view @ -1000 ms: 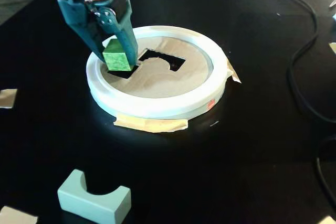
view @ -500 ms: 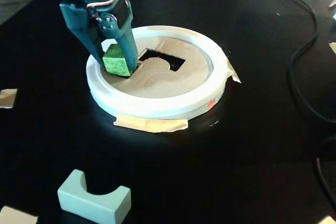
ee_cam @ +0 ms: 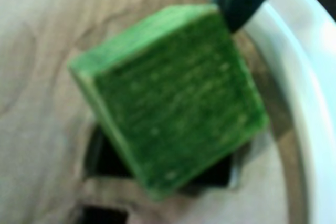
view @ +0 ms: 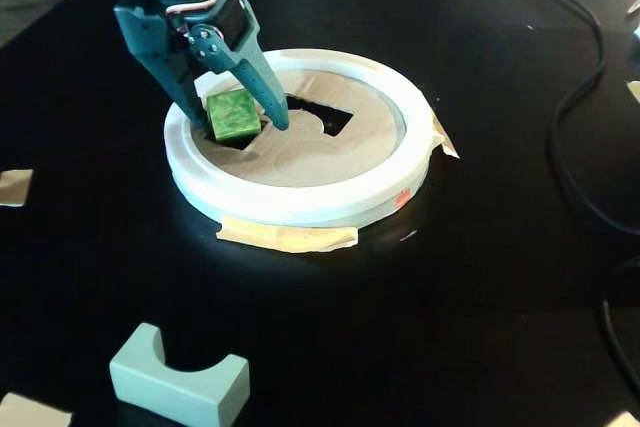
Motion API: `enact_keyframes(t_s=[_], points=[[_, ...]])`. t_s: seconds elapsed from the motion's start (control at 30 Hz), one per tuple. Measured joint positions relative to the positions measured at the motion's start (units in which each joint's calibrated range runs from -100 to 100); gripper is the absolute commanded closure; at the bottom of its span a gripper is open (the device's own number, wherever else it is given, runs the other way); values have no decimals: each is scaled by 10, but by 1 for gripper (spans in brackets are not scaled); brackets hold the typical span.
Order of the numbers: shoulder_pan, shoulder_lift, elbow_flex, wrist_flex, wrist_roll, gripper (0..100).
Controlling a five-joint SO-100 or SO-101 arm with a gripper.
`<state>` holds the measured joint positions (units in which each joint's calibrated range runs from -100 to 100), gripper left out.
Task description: Pick up the square block and drop it in corresponding square shaped hole
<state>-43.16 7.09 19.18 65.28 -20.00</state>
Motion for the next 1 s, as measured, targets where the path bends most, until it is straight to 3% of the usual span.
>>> enact_keyframes(t_s=[0.63,1.0], points=[[-10,-5,0,2,0,24],[45,-7,0,52,21,25]])
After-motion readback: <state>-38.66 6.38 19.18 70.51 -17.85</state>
